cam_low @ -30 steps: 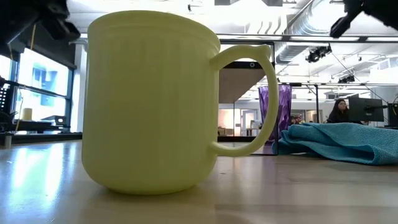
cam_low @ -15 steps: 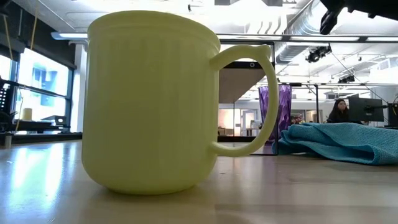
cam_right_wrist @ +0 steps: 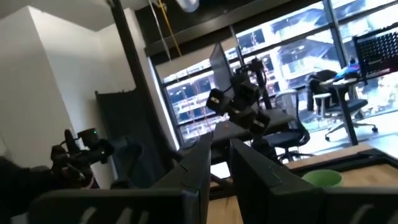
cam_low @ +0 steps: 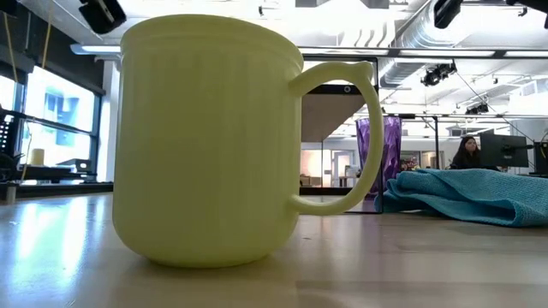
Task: Stack small to large cups/mugs on shelf
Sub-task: Put the yellow mug on the shelf
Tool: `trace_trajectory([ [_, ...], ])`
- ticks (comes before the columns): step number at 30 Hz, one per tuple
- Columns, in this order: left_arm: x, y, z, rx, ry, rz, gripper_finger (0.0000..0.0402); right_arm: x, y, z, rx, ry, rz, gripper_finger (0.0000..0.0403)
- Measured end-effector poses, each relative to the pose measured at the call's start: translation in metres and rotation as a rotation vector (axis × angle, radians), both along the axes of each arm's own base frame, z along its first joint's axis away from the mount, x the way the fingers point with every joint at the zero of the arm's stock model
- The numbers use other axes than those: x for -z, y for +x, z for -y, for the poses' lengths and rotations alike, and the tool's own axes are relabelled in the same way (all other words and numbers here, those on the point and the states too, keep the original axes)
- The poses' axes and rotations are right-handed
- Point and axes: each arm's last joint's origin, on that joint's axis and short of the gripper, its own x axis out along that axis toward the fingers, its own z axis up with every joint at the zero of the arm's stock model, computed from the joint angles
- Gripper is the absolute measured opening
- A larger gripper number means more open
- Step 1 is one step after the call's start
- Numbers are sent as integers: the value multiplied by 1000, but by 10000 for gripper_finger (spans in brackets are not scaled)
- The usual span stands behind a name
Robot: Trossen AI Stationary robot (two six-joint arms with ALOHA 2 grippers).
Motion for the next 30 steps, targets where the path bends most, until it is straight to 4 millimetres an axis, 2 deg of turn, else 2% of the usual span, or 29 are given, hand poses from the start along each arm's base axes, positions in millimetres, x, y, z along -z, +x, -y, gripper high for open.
trace_trajectory([
  [4,13,23,7,139,-51,-136,172,2,5,0,7,0,-28,53],
  [8,14,42,18,231,-43,-101,172,3,8,1,22,10,-43,53],
  [12,7,56,21,225,11,34,172,3,8,1,32,5,-41,53],
  [15,1,63,21,215,-42,111,172,3,8,2,52,2,-39,53],
  [17,-1,67,22,273,-77,133,172,3,8,2,56,-10,-38,53],
  [23,-8,85,39,431,-106,97,172,5,9,2,59,-16,-57,53],
  [30,-35,97,51,486,0,24,172,14,17,0,11,-17,-141,53],
])
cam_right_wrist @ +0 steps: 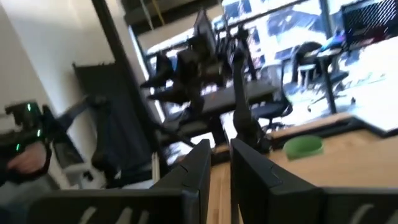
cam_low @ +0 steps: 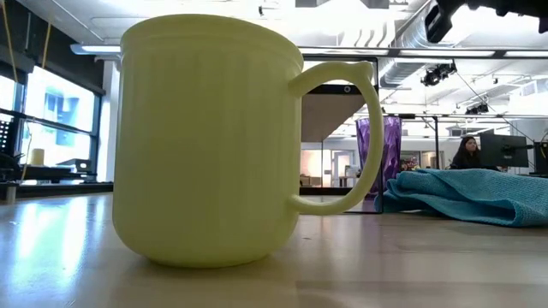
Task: Stack small to large cups/mugs on shelf
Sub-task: Put the yellow mug on the shelf
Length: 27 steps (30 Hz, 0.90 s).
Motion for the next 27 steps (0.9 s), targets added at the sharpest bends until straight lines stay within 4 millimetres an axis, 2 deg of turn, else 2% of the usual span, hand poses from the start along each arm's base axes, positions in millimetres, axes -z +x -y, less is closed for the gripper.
trace_trajectory([
  [8,-27,-23,-8,-200,160,-214,172,6,9,-1,-33,35,-56,53],
  [12,-31,-33,1,-290,187,-273,172,4,6,-1,-32,23,-41,53],
  [16,-23,-30,23,-336,252,-293,172,2,2,0,11,-56,-8,53],
  [22,-1,-16,56,-406,494,-280,172,-5,-7,5,178,-165,48,53],
  [27,9,-2,68,-444,542,-268,172,-8,-14,5,209,-178,78,53],
])
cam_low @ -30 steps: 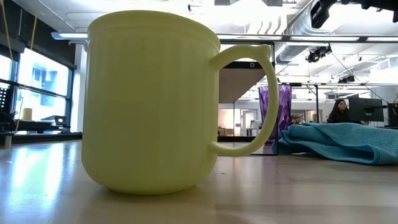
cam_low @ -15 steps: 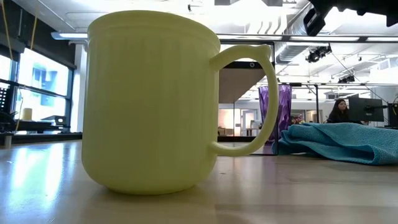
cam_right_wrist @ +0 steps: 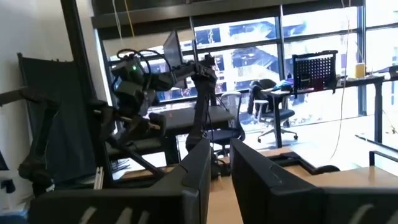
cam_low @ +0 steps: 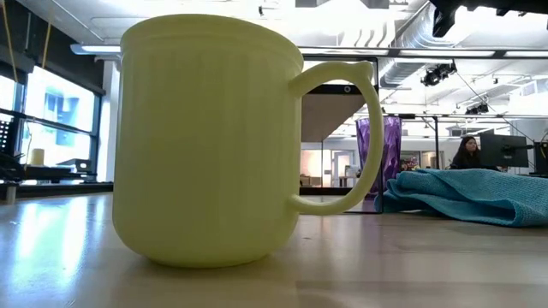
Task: Stack small to large cups/mugs on shelf
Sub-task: Put the yellow mug on the shelf
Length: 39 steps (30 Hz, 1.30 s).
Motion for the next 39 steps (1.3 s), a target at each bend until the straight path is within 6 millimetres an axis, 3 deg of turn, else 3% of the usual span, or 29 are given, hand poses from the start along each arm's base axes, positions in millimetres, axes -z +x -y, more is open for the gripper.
trace_trajectory([
  [7,19,26,15,-34,-22,-11,172,2,-3,0,9,-42,-22,53],
  [12,18,48,24,-63,-134,-32,172,1,-5,0,22,-90,-13,53],
  [21,34,67,33,-33,-102,-242,172,-2,-12,0,36,-125,17,53],
  [29,26,101,47,-1,127,-173,172,-2,-17,1,35,-125,10,53],
  [39,28,150,37,95,303,-223,172,5,-20,1,12,-58,-57,53],
])
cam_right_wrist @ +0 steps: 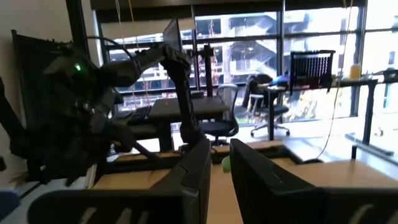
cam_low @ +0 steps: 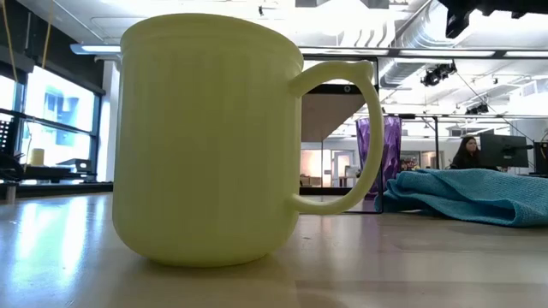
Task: Stack small to large cups/mugs on shelf
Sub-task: Put the yellow mug on the shelf
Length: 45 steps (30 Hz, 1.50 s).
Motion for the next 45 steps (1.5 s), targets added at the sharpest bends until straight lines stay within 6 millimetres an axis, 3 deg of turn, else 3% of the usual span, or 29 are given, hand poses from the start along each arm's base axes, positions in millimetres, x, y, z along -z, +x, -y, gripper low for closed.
trace_trajectory([
  [7,13,28,-3,149,18,-70,172,3,-4,0,-15,75,-26,53],
  [14,26,21,-6,174,105,-240,172,3,-5,0,-22,136,-23,53],
  [21,36,1,-15,-85,21,-496,172,5,-4,0,-24,162,-39,53],
  [35,36,1,-13,-555,-384,-555,172,6,-3,0,-16,108,-49,53],
  [45,52,5,-11,-780,-530,-619,172,6,-2,0,-30,99,-55,53],
])
